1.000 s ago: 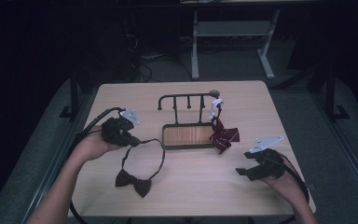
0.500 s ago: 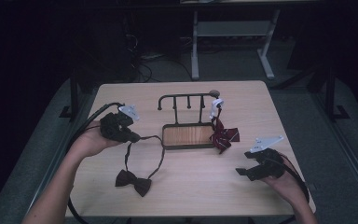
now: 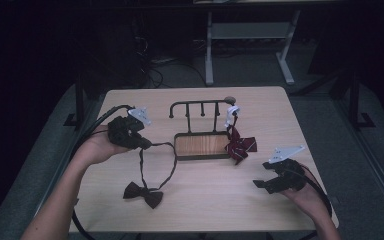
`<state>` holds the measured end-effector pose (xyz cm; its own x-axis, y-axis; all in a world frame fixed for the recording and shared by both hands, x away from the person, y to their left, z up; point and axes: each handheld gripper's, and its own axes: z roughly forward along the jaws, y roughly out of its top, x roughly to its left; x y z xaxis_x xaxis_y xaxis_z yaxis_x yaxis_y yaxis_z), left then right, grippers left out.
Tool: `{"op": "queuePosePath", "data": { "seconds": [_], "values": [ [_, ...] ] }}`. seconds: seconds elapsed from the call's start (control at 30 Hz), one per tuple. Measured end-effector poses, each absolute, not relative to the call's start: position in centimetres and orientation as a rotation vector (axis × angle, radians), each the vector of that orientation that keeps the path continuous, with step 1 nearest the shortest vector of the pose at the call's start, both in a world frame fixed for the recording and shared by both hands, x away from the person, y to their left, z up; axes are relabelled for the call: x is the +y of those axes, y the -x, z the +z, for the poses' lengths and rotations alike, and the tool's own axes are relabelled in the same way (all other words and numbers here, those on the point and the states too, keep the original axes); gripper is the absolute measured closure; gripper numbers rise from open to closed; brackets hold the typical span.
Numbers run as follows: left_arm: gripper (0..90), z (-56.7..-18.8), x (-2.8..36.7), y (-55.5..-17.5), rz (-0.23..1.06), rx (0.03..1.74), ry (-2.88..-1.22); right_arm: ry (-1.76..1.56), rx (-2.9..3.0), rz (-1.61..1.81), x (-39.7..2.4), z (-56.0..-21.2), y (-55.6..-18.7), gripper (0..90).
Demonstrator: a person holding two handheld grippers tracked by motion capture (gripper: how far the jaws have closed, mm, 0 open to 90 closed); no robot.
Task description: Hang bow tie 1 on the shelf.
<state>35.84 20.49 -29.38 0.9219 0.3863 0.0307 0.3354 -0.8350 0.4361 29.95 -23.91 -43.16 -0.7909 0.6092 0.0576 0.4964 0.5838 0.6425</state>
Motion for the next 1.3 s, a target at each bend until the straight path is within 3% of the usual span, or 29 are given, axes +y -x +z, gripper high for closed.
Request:
{"op": "queuePosePath", "data": {
  "seconds": [1.3],
  "values": [
    [90.0, -26.3, 19.4, -37.1, 0.212, 0.513, -2.658, -0.947, 2.650, 1.000, -24.2, -43.4, -30.2, 23.9]
  ]
}}
